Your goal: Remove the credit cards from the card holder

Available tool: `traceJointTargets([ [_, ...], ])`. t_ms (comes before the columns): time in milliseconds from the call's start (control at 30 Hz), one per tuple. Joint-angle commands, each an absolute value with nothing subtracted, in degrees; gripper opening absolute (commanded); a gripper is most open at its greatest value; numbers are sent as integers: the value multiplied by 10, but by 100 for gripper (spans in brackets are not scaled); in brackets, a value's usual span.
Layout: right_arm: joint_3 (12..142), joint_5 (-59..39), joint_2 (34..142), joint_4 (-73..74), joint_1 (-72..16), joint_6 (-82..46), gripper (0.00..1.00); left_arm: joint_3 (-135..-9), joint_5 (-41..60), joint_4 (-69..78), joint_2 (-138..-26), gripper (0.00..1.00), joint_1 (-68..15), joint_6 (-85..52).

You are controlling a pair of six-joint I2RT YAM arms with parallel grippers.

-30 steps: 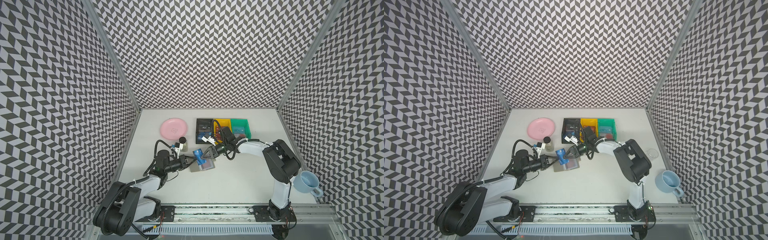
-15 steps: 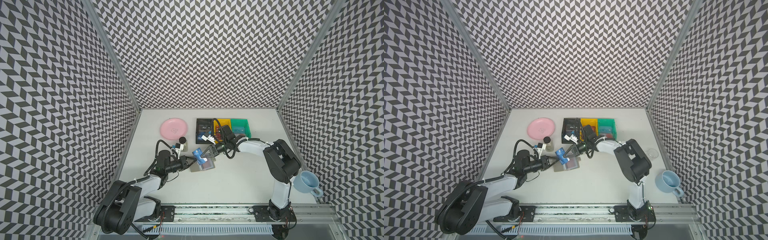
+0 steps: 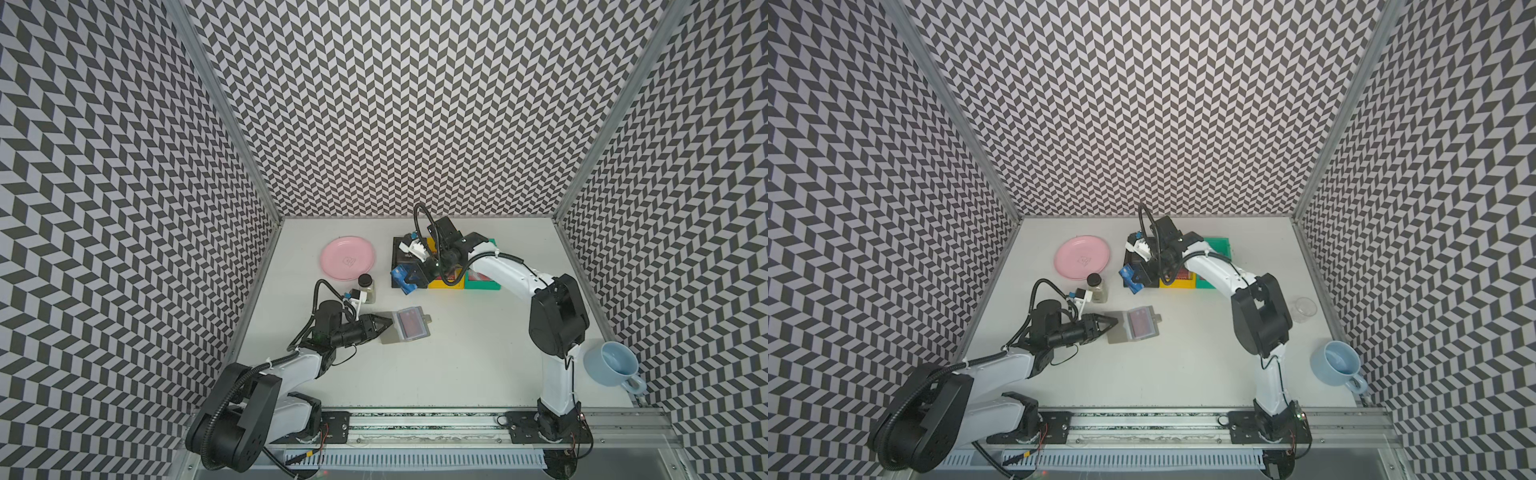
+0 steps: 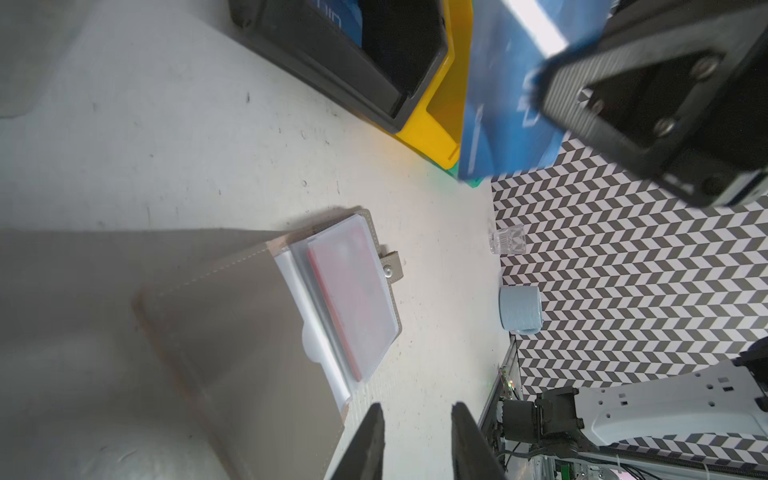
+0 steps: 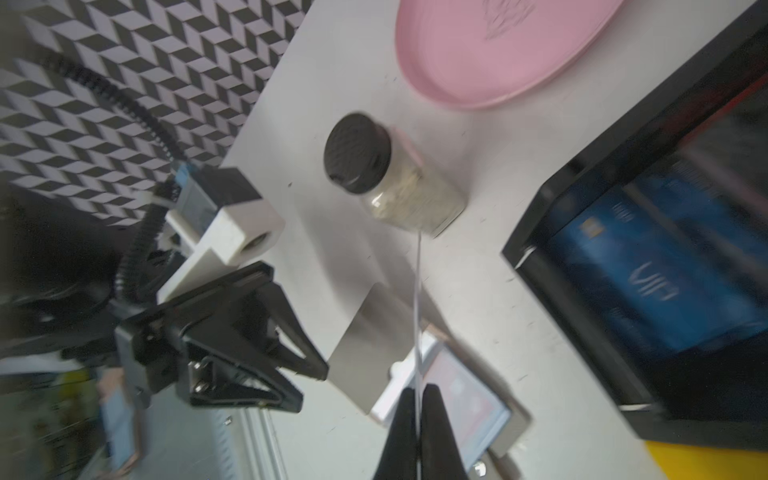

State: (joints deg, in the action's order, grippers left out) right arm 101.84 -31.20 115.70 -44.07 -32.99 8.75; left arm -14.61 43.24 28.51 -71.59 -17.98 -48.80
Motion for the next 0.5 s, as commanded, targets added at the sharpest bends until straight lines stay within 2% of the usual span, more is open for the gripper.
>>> traceJointTargets([
  [0, 1076, -146, 1172, -506, -335, 205, 0, -164, 426, 282, -733, 30, -182, -475],
  [233, 1113, -81, 1196, -493, -340, 294, 0, -182, 406, 261, -763, 30, -182, -455],
  [467, 1122, 2, 1234, -474, -362, 329, 0, -180, 395, 269, -805, 28, -182, -448],
])
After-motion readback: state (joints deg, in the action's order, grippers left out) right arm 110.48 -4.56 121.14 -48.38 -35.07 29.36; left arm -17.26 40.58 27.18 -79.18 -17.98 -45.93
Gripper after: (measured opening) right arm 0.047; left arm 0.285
